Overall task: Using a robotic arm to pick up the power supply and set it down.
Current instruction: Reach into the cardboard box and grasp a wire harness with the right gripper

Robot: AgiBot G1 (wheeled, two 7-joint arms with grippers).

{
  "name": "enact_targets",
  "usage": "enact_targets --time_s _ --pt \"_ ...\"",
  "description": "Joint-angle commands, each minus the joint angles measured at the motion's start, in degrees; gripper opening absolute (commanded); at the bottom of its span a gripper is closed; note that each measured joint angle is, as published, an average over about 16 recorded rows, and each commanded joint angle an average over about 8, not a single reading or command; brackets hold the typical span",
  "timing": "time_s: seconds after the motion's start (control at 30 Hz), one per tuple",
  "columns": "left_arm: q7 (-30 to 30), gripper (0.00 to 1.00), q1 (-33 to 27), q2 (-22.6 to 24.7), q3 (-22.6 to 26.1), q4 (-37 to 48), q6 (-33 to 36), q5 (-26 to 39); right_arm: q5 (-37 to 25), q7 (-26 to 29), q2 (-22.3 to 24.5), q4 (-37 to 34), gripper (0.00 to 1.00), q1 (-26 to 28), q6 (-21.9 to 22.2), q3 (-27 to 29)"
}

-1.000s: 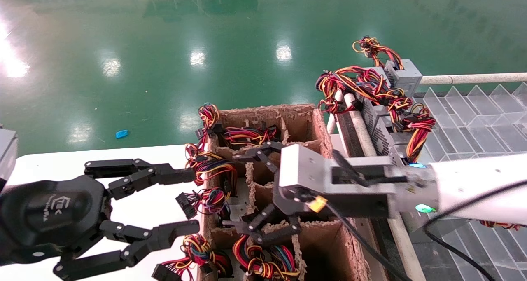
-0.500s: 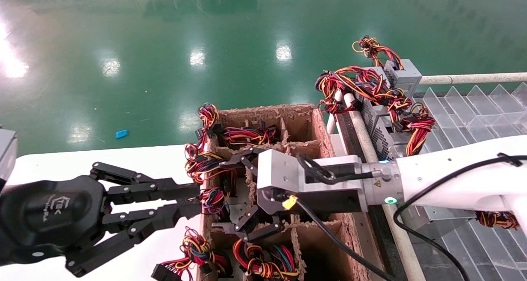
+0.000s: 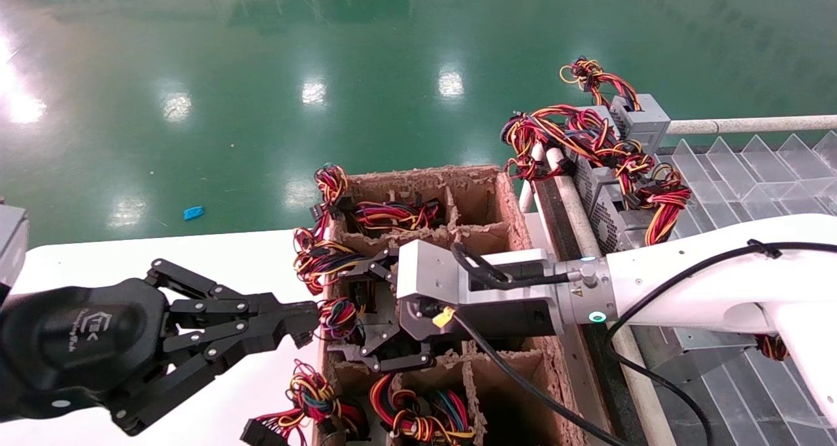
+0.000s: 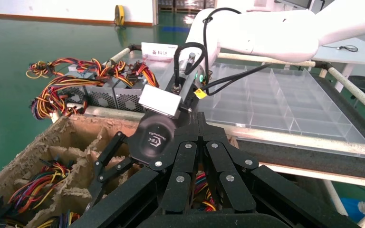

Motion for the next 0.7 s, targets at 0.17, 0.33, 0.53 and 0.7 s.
enact_targets --time_s 0.17,0.33,0.53,0.7 --pt "0.00 0.00 0.00 0.00 0.00 0.00 0.00 0.00 0.16 -0.76 -0.59 -1.77 0.00 0.29 -0.31 -0.03" --pt "0.00 0.00 0.00 0.00 0.00 0.00 0.00 0.00 -0.13 -0.85 -0.89 -1.89 0.00 0.74 -0.43 -0.24" --pt "0.00 0.00 0.00 0.00 0.00 0.00 0.00 0.00 -0.96 -0.47 -1.03 -1.55 0.00 1.41 -0.42 -0.69" --pt "0.00 0.00 0.00 0.00 0.00 0.00 0.00 0.00 -1.79 0.01 -0.86 -0.64 0.00 1.78 -0.41 -1.12"
